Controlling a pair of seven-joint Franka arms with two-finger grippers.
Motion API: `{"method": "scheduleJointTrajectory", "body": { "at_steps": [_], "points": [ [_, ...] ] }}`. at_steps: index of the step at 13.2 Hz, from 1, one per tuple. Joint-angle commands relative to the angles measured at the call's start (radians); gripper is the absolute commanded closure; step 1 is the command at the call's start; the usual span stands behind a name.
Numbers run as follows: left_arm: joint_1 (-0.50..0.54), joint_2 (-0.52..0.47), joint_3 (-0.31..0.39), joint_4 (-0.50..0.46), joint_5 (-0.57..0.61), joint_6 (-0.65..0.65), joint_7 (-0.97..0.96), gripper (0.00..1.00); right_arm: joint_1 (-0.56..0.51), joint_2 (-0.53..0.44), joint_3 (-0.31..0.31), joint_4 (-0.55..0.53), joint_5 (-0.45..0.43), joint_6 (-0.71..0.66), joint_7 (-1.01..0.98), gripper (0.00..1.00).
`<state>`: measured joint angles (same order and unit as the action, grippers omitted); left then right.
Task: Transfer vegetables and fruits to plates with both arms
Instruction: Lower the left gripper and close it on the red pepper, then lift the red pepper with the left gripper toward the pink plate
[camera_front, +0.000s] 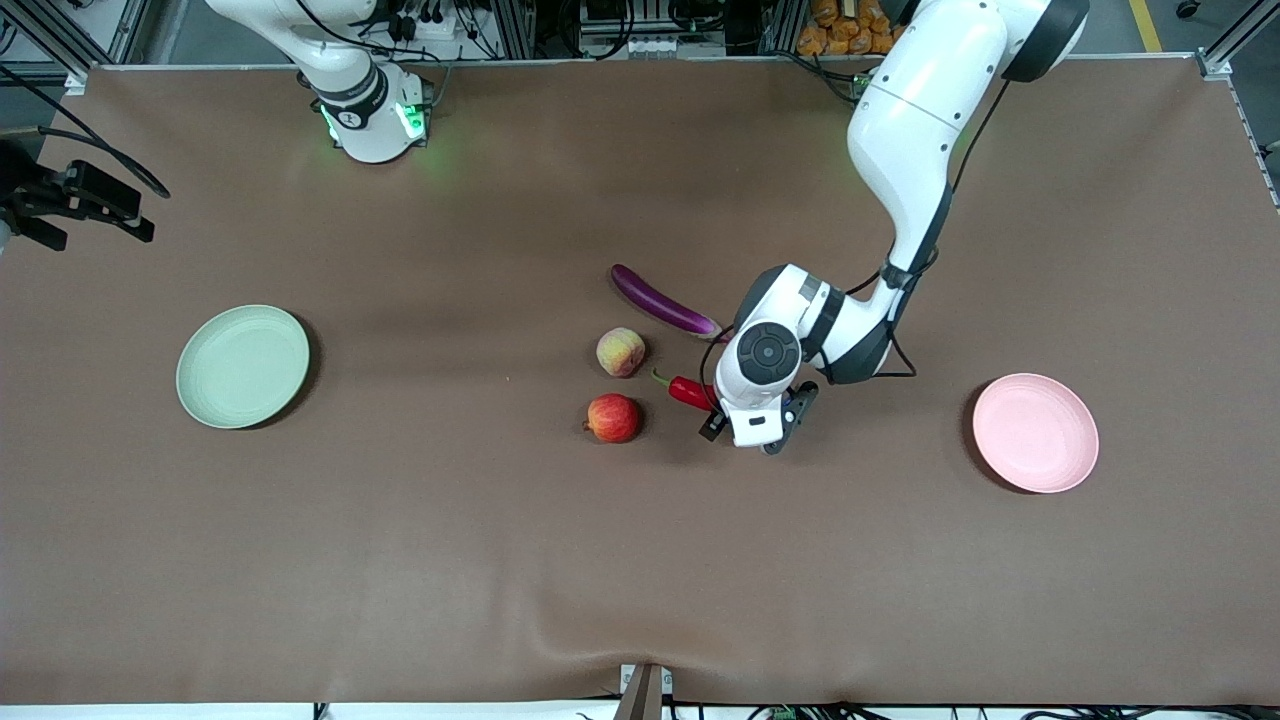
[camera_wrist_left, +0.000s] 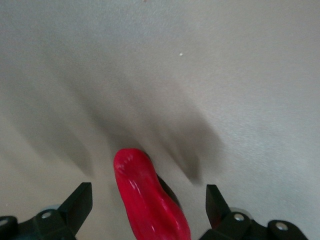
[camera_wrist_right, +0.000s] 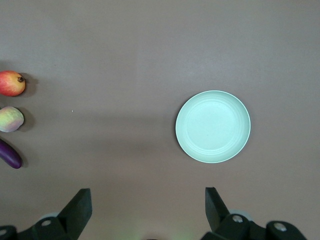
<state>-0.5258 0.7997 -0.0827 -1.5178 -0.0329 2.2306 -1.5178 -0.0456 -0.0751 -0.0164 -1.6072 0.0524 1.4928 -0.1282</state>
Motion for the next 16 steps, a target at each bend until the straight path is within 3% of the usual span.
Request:
{"method": "scheduleJointTrajectory", "body": {
  "at_steps": [1,2,4,5,6,11,16],
  "points": [
    [-0.016,0.027,0.011,0.021,0.034,0.010,-0.021,0.00,-0.022,-0.003,0.013,0.004,0.014,-0.011,-0.013,0.00],
    [-0.014,0.030,0.009,0.021,0.056,0.011,-0.022,0.00,-0.022,-0.003,0.013,0.004,0.014,-0.011,-0.014,0.00],
    [-0.014,0.029,0.009,0.022,0.059,0.011,-0.019,0.75,-0.022,-0.003,0.013,0.004,0.014,-0.012,-0.014,0.00],
    [-0.014,0.029,0.009,0.022,0.060,0.011,-0.021,0.94,-0.022,-0.003,0.013,0.004,0.014,-0.023,-0.014,0.00],
    [-0.014,0.029,0.009,0.022,0.059,0.011,-0.021,1.00,-0.020,-0.003,0.013,0.004,0.014,-0.025,-0.014,0.00],
    [0.003,-0.005,0.011,0.027,0.057,0.007,-0.021,1.00,-0.016,0.001,0.015,0.007,0.014,-0.025,-0.011,0.00],
    [0.163,-0.233,0.008,0.028,0.035,-0.044,-0.021,1.00,-0.019,0.005,0.015,0.006,0.036,-0.065,-0.013,0.00]
  ]
}}
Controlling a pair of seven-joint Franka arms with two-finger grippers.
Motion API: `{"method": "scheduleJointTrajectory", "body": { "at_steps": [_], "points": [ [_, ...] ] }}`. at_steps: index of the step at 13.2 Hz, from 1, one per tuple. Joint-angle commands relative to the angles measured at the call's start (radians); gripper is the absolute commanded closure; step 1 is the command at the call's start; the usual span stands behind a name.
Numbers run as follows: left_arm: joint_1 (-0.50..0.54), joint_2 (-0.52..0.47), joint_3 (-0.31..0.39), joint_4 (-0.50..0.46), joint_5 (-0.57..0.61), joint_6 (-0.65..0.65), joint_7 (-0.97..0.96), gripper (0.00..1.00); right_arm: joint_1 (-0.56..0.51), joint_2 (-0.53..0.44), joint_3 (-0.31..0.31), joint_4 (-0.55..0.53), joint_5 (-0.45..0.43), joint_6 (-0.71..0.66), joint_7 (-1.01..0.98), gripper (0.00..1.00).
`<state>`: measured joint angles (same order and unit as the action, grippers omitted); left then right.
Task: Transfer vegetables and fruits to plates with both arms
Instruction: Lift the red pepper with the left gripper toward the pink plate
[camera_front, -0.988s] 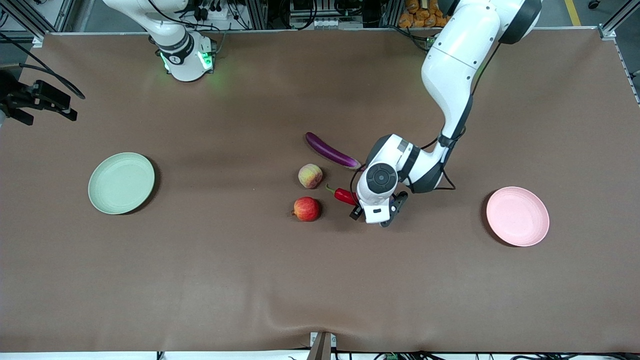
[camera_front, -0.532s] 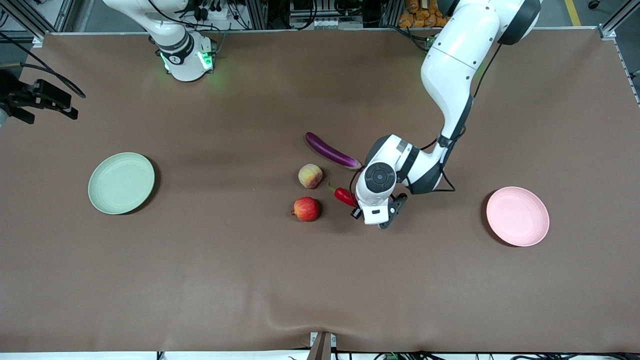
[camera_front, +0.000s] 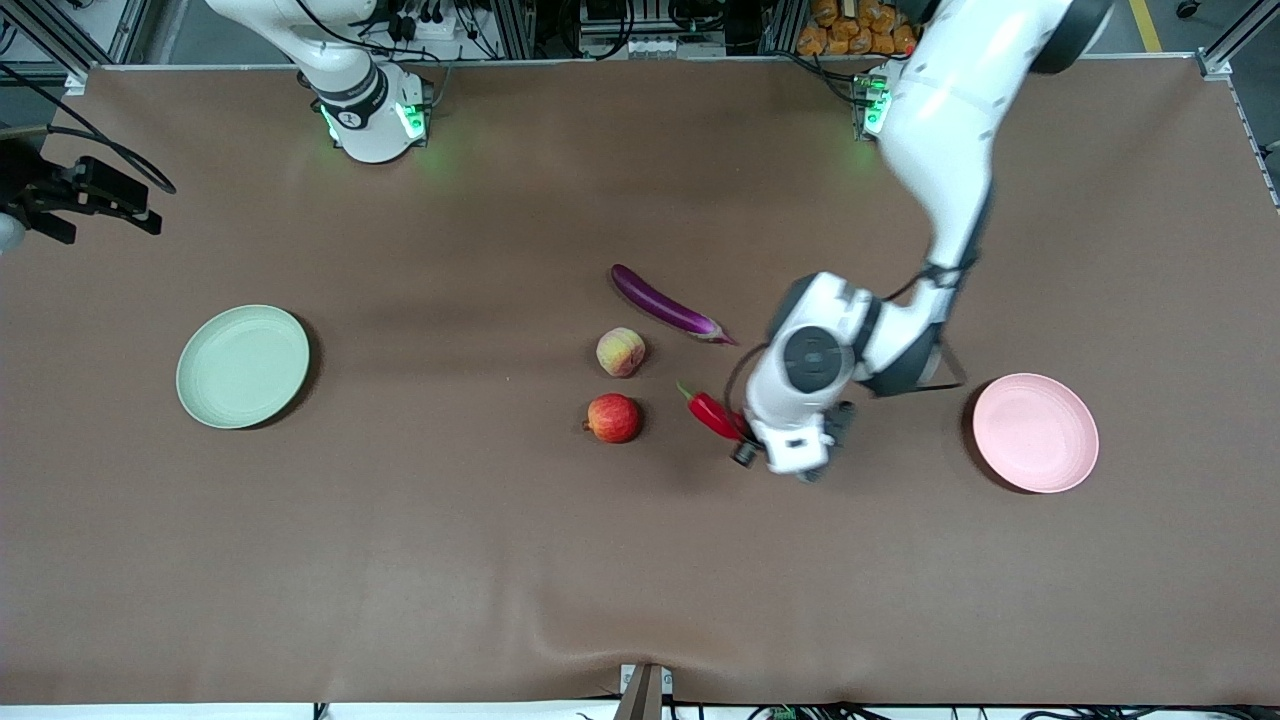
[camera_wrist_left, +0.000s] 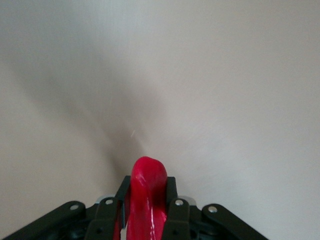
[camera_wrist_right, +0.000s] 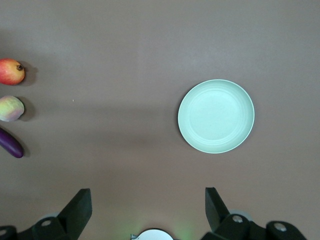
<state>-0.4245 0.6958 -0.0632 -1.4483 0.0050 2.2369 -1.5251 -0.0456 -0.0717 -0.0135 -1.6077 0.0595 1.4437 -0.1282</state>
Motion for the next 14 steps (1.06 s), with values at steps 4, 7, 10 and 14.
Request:
{"method": "scheduleJointTrajectory", "body": {
  "at_steps": [4,7,10,14],
  "points": [
    [0.215,-0.280,-0.007,-0.040,-0.034,-0.056,-0.014,1.00,-0.014,0.019,0.012,0.005,0.031,-0.097,-0.016,0.00],
    [0.416,-0.344,-0.018,-0.041,-0.063,-0.056,0.005,1.00,0.003,0.070,0.015,0.017,0.017,-0.082,-0.014,0.00],
    [0.501,-0.341,-0.015,-0.050,-0.088,-0.087,0.206,1.00,-0.005,0.180,0.013,0.069,0.016,-0.086,-0.014,0.00],
    [0.553,-0.332,-0.009,-0.093,-0.073,-0.164,0.443,1.00,0.071,0.254,0.015,0.074,0.031,-0.005,0.033,0.00]
  ]
}}
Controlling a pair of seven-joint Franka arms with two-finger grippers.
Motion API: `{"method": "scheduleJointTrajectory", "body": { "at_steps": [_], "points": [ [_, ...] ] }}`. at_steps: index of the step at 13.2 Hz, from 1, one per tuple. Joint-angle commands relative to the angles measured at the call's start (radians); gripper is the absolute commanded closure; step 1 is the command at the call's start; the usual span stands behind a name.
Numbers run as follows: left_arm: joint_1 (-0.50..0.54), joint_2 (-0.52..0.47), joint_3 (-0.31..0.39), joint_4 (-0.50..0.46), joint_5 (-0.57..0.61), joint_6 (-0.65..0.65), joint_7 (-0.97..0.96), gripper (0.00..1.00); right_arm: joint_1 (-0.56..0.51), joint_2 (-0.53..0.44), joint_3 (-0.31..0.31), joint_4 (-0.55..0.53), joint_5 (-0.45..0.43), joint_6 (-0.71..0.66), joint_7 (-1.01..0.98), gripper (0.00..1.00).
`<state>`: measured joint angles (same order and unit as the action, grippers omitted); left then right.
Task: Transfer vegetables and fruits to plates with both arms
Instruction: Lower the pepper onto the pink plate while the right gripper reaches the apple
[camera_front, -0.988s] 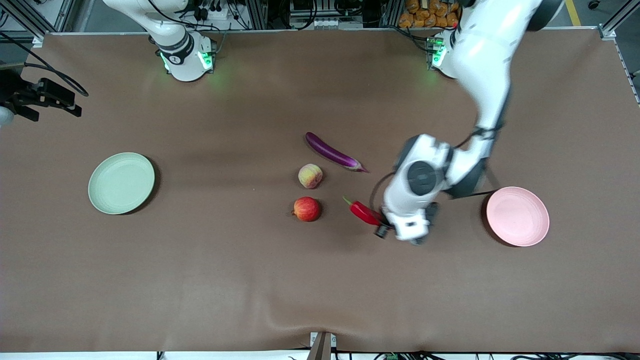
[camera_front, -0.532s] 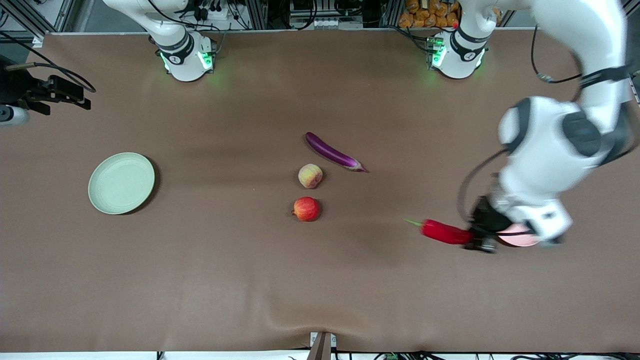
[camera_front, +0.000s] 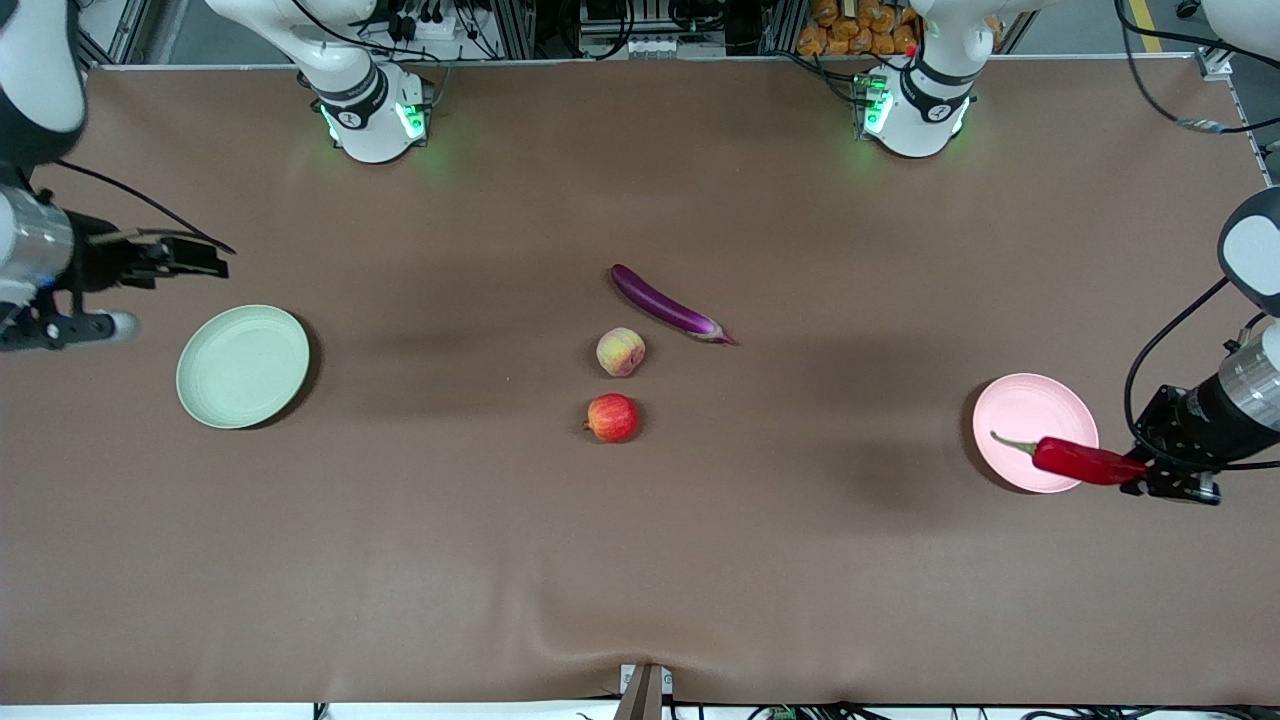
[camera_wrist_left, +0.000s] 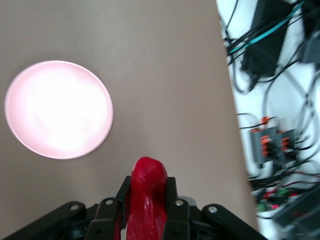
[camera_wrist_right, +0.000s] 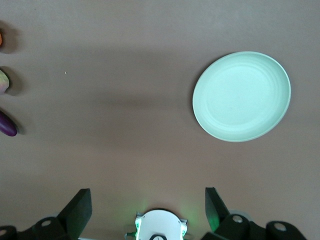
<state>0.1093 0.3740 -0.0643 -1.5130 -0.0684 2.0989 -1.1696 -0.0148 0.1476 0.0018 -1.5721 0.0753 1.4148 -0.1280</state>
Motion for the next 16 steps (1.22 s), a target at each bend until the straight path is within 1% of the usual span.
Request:
{"method": "scheduleJointTrajectory", "body": {
  "at_steps": [1,3,6,7,9,11,12,14,15,16],
  "points": [
    [0.020,-0.010,-0.005,-0.048,0.012,-0.026,0.143,1.00,0.062,0.052,0.000,0.038,0.040,0.073,0.124,0.00],
    [0.018,-0.007,-0.006,-0.105,0.138,-0.028,0.230,1.00,0.142,0.093,0.000,0.038,0.102,0.133,0.366,0.00],
    [0.010,0.042,-0.009,-0.118,0.270,-0.028,0.327,1.00,0.231,0.151,0.000,0.035,0.161,0.260,0.534,0.00],
    [0.007,0.061,-0.009,-0.122,0.324,-0.028,0.376,1.00,0.263,0.186,0.001,0.038,0.169,0.291,0.613,0.00],
    [-0.002,0.101,-0.011,-0.121,0.422,-0.028,0.450,1.00,0.344,0.240,0.001,0.038,0.179,0.402,0.743,0.00],
    [-0.032,0.137,-0.011,-0.118,0.526,-0.026,0.455,1.00,0.442,0.303,0.001,0.038,0.179,0.504,0.818,0.00],
    [-0.054,0.161,-0.009,-0.116,0.597,-0.028,0.449,1.00,0.496,0.344,0.000,0.038,0.178,0.573,0.911,0.00],
    [-0.057,0.198,-0.009,-0.104,0.734,-0.025,0.418,1.00,0.565,0.453,0.000,0.043,0.175,0.726,1.107,0.00],
    [-0.051,0.221,-0.009,-0.086,0.780,-0.020,0.415,1.00,0.581,0.507,0.001,0.070,0.176,0.813,1.170,0.00],
    [-0.056,0.256,-0.009,-0.051,0.811,-0.020,0.413,1.00,0.599,0.550,0.001,0.087,0.176,0.873,1.212,0.00]
  ]
}}
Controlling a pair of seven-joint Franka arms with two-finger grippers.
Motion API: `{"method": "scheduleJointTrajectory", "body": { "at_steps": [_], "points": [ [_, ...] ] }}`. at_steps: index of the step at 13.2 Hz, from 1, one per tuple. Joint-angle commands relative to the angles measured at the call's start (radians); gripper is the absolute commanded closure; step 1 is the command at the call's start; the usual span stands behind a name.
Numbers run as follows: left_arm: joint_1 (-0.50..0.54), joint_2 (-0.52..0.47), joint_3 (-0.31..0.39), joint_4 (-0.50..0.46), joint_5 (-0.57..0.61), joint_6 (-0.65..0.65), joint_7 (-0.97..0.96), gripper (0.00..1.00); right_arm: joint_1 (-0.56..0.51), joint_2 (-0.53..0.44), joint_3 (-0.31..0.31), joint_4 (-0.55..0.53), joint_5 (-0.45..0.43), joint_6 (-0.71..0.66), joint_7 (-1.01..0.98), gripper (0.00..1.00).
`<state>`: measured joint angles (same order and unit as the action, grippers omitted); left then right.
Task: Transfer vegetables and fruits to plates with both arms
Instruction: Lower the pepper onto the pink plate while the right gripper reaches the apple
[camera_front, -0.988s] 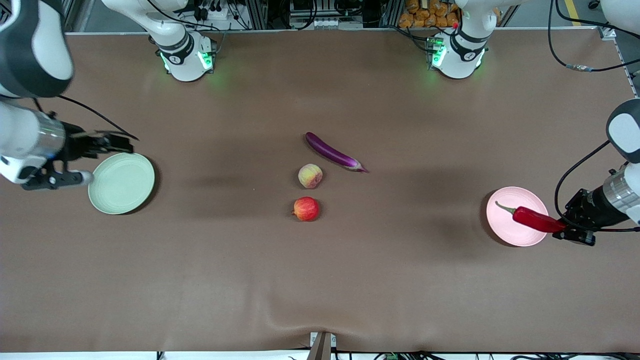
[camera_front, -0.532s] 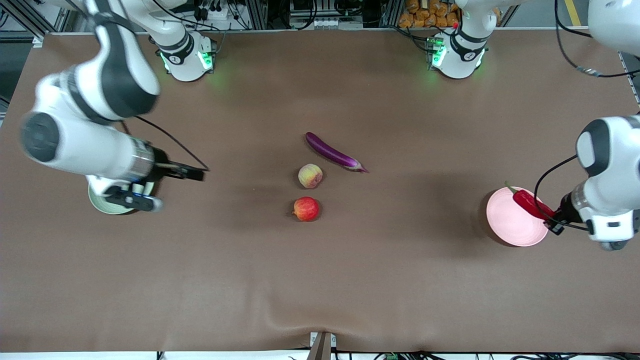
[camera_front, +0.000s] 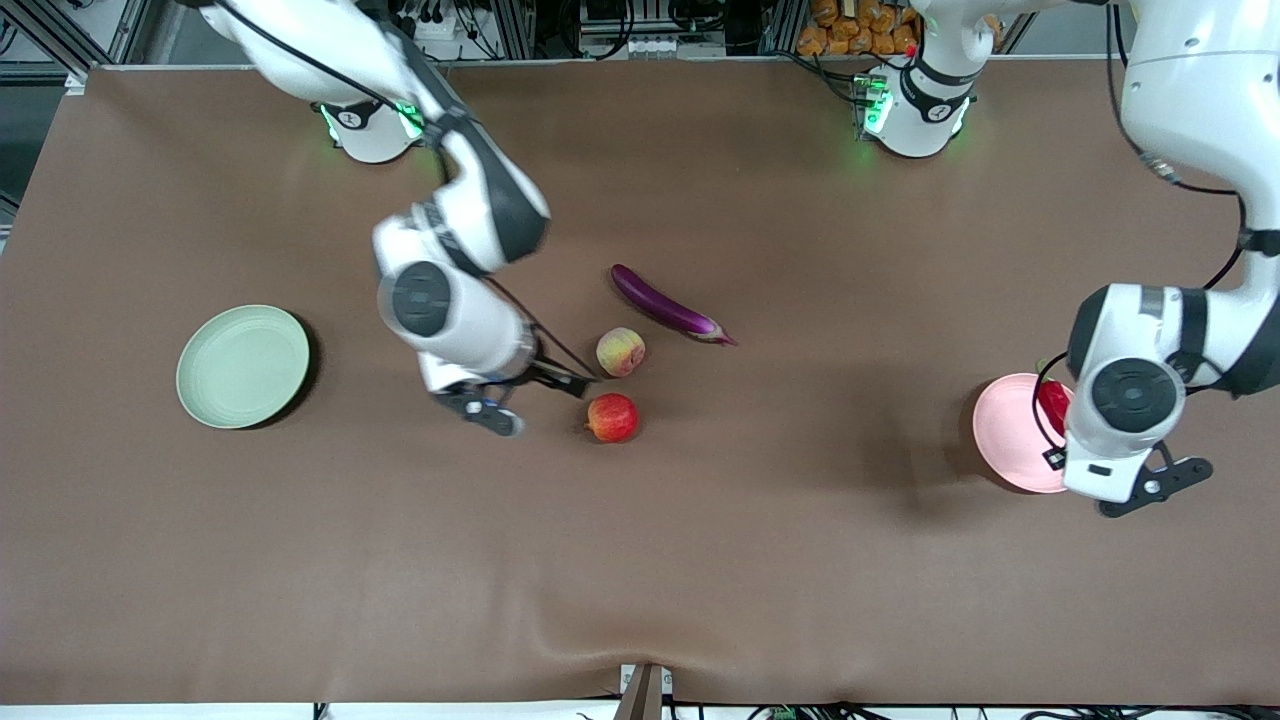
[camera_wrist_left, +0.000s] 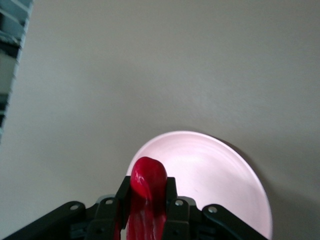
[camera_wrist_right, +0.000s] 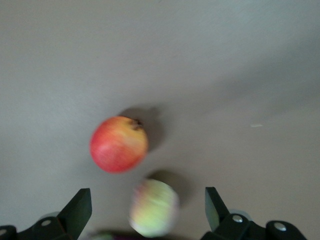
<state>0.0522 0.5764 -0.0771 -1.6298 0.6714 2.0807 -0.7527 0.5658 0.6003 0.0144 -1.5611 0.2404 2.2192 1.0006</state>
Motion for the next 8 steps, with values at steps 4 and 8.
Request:
{"method": "scheduleJointTrajectory", "body": {
  "at_steps": [4,8],
  "points": [
    [-0.014,0.091,0.008,0.064,0.123,-0.008,0.062,1.00,0.048,0.144,-0.011,0.088,0.011,0.155,0.139,0.00],
    [-0.017,0.134,0.010,0.061,0.190,-0.010,0.079,1.00,0.048,0.183,-0.011,0.102,0.013,0.177,0.173,0.00]
  ]
}}
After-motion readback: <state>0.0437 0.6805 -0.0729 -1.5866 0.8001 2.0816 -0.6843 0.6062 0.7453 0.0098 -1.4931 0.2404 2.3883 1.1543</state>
